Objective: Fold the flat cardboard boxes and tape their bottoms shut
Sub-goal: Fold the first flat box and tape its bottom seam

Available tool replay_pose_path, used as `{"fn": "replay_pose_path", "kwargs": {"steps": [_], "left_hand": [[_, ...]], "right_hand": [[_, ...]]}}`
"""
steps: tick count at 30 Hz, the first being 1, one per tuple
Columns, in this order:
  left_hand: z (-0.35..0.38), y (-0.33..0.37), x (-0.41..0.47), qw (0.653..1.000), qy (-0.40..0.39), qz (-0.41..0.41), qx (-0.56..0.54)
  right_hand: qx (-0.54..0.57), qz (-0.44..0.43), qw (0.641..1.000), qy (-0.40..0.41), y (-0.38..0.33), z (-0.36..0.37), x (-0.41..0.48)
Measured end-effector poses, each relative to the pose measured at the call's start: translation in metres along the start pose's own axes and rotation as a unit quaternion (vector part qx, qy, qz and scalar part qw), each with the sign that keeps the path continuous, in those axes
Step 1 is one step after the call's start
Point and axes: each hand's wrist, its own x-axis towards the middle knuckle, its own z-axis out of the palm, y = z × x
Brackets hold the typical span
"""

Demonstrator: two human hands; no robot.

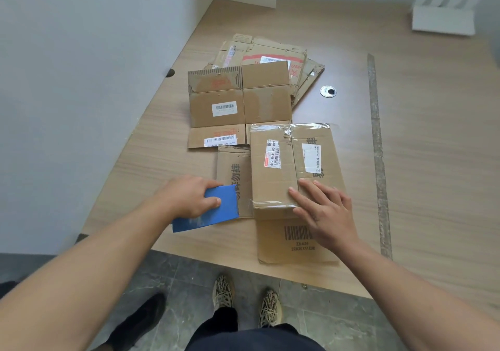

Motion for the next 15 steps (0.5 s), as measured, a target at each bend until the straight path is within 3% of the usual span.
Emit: {"fn": "replay_pose_path", "kwargs": {"steps": [8, 15], "left_hand": [[0.019, 0.045, 0.004, 0.991, 0.122, -0.014, 0.045], [0.031, 0.076, 0.0, 0.984, 0.15, -0.089, 0.047]], "right_hand": [[0.011, 0.004, 1.0, -0.001, -0.003, 0.001, 0.002], [0.032, 0.023, 0.999, 0.027, -0.014, -0.002, 0.008]]}}
